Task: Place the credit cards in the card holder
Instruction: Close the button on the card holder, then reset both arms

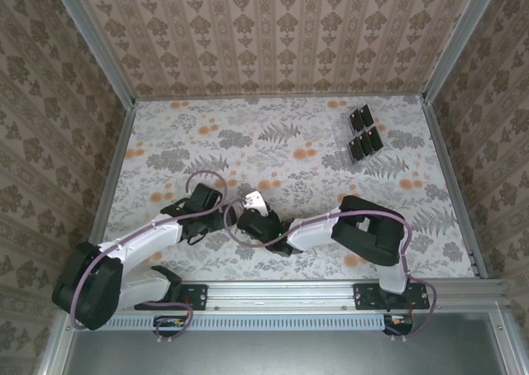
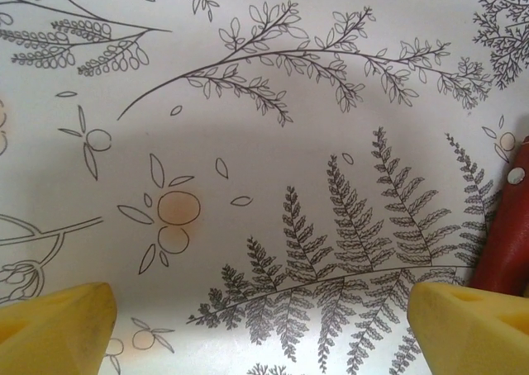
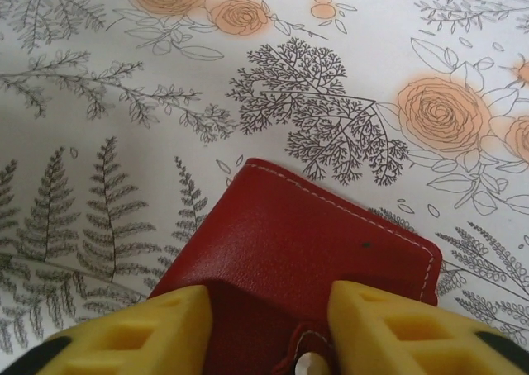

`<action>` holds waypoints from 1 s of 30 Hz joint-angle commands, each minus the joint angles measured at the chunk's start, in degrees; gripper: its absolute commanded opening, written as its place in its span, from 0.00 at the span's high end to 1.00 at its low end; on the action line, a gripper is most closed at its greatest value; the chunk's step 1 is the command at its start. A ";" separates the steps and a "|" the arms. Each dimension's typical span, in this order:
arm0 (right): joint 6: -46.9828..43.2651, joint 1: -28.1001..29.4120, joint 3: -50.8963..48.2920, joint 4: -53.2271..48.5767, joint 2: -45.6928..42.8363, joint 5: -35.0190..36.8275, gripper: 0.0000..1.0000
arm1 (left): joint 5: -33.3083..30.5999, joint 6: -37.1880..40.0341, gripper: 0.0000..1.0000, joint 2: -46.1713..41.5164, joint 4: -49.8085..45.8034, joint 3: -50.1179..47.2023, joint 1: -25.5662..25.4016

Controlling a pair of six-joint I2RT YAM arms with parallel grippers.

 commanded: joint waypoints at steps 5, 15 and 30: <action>-8.27 -5.11 6.66 -14.97 0.30 -12.43 0.30 | 0.14 1.51 0.00 0.78 0.61 2.70 0.91; -8.41 -9.65 8.80 -17.90 -14.28 -18.14 0.10 | -2.37 3.76 0.00 -3.89 -3.92 6.95 3.46; -6.57 -32.54 -2.57 -33.71 -51.72 -12.49 0.00 | -22.78 29.48 0.00 -11.00 11.50 11.43 11.79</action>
